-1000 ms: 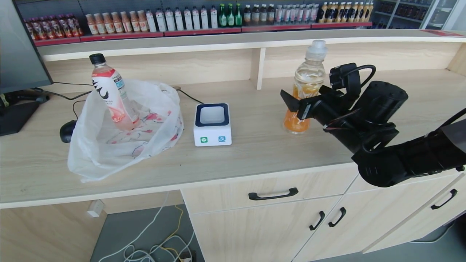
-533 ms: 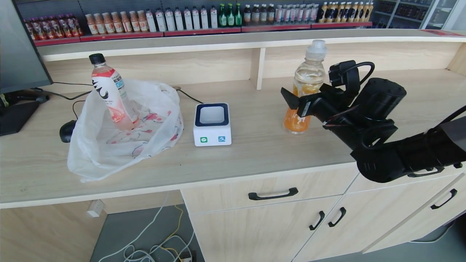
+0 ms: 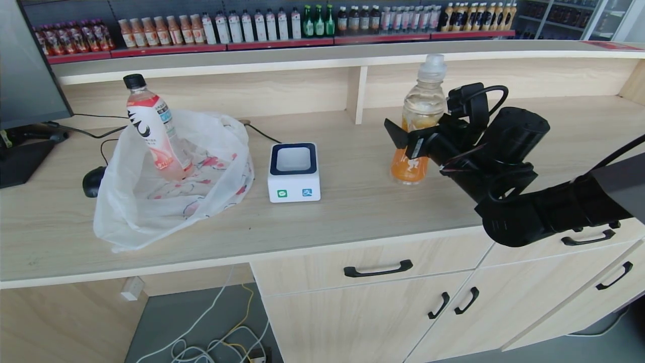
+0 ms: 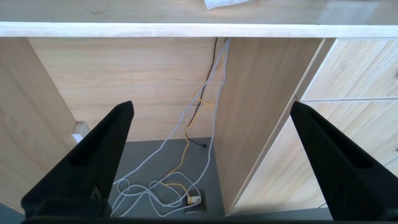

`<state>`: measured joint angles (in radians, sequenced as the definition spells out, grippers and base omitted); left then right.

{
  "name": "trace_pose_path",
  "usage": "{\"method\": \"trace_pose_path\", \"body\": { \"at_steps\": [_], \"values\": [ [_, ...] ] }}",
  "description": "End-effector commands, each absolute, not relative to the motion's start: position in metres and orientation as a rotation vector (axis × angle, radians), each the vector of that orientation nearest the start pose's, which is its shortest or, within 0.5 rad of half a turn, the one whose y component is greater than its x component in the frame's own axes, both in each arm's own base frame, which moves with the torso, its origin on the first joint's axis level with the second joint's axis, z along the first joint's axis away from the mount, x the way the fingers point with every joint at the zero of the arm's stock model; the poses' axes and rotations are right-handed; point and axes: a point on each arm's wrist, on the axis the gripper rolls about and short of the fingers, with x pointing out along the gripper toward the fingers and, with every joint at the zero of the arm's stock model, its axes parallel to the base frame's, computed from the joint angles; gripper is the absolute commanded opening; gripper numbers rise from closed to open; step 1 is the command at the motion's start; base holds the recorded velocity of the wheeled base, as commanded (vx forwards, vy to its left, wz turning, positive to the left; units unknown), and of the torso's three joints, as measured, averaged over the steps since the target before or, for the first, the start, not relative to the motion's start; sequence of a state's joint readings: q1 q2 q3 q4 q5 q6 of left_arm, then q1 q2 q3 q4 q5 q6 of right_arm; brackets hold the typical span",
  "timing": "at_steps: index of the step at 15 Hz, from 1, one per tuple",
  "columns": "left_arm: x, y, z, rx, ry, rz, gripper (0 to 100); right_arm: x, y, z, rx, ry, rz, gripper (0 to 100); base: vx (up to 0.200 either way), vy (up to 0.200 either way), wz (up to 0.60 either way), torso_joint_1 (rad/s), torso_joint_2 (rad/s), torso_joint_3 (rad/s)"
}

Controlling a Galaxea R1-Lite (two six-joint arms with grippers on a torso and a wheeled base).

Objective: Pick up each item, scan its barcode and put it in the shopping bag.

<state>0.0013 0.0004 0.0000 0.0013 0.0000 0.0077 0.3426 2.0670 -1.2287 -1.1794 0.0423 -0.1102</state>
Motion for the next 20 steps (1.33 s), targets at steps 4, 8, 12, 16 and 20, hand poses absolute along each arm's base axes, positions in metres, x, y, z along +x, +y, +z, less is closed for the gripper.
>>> {"method": "trace_pose_path", "body": {
  "at_steps": [4, 8, 12, 16, 20],
  "values": [
    [-0.0228, 0.0, 0.0753, 0.008, 0.002, 0.002, 100, 0.3893, 0.1396, 0.2175, -0.057, -0.359, 0.36, 100, 0.0, 0.0, 0.0, 0.0, 0.0, 0.0],
    [-0.0228, 0.0, 0.0753, 0.008, 0.002, 0.002, 100, 0.3876, 0.139, 0.2199, -0.056, -0.365, 0.36, 100, 0.0, 0.0, 0.0, 0.0, 0.0, 0.0],
    [-0.0228, 0.0, 0.0755, 0.008, 0.0, 0.002, 100, 0.3851, 0.1381, 0.2254, -0.054, -0.379, 0.359, 100, 0.0, 0.0, 0.0, 0.0, 0.0, 0.0],
    [-0.0228, 0.0, 0.0753, 0.008, 0.002, 0.002, 100, 0.3831, 0.1374, 0.2266, -0.052, -0.38, 0.359, 100, 0.0, 0.0, 0.0, 0.0, 0.0, 0.0],
    [-0.0228, 0.0, 0.0753, 0.008, 0.002, 0.002, 100, 0.383, 0.1367, 0.2272, -0.052, -0.382, 0.357, 100, 0.0, 0.0, 0.0, 0.0, 0.0, 0.0]
  ]
}}
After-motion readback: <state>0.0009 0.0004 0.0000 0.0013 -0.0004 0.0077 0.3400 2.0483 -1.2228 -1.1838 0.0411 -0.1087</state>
